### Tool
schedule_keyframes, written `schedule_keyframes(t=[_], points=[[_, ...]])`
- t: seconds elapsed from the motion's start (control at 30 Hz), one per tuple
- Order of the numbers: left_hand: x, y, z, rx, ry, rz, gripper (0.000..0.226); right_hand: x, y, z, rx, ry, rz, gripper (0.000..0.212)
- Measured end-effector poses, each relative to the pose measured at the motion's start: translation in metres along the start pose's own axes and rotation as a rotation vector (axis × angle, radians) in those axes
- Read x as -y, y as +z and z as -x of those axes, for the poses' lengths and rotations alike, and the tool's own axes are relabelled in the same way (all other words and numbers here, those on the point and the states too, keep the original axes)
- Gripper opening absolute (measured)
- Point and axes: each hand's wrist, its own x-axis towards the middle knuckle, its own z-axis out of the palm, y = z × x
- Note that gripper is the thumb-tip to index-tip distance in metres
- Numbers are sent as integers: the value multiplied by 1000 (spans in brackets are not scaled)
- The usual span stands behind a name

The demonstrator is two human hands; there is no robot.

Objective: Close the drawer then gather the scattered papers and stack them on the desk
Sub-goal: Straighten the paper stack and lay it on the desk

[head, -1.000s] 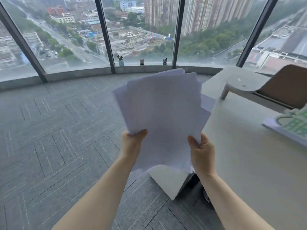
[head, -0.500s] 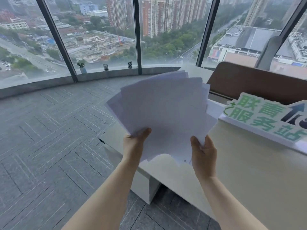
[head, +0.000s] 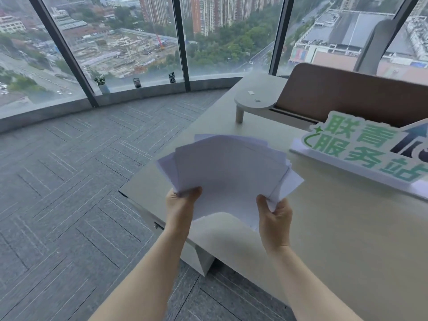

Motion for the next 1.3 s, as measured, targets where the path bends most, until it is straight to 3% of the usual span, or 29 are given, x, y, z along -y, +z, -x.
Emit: schedule_keyframes(t=[0.17,0.37,0.47,0.63,0.97,1.13,1.3], points=[[16,-1,-9,49,16,-47,48,-12,-13,-10,138,64,31,32],[21,10,-15,37,7,0,27,-14,-7,-23,41,82,-56,9],[25,11,-20,27,2,-12,29,-13,-2,-22,2,69,-98,14],[42,12,-29,131,-18,-103,29,-34,1,-20,111,180,35,14],[22,29,-61,170,51,-149,16,-5,6,-33,-48,196,30,10],[-12,31,-82,234,229,-342,8,28,-11,-60,-176,22,-100,33],[-45,41,-103,244,540,-713,12,55,-30,-90,-167,-162,275,21]])
